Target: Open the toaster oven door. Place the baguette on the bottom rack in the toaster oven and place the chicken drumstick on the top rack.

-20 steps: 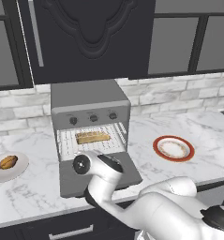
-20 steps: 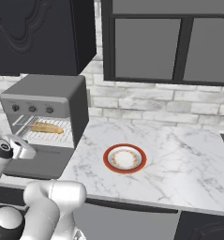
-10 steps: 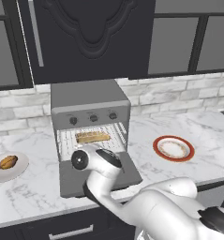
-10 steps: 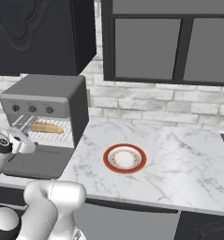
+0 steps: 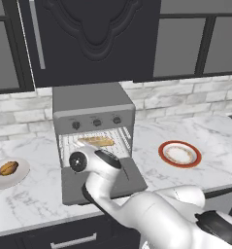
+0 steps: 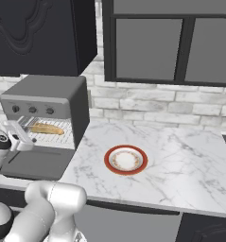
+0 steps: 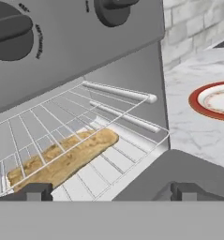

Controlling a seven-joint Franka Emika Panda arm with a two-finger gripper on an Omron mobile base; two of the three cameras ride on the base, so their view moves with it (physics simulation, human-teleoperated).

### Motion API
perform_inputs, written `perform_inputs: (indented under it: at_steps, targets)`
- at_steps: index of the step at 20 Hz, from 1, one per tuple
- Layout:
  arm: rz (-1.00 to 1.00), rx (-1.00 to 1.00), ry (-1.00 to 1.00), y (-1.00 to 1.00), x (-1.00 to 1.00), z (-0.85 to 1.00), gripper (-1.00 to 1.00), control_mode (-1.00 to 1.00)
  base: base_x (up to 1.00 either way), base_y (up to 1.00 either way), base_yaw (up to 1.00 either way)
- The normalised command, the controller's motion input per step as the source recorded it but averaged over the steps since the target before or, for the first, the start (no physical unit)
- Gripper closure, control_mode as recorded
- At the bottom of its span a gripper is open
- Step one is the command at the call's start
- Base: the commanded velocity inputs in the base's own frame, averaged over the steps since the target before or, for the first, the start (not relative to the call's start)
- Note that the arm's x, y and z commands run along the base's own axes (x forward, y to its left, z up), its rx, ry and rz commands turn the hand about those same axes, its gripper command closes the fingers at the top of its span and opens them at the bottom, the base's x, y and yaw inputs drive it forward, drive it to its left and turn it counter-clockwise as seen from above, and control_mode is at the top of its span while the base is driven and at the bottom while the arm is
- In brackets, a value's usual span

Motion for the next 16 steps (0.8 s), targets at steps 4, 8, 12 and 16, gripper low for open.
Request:
perform_inputs:
  at_steps: [4,8,12,16]
  targets:
    - [-0.03,0.1,-0.11,0.18,0.17,0.01,-1.0,-1.0,0.0,0.0,0.0]
    - [0.0,0.03,-0.03,0.05,0.33,0.01,-1.0,-1.0,0.0,0.0,0.0]
    - [0.0,0.01,0.0,0.01,0.33,-0.01,-1.0,-1.0,0.0,0.0,0.0]
    - [0.0,0.01,0.0,0.07,0.21,-0.02,-1.0,-1.0,0.0,0.0,0.0]
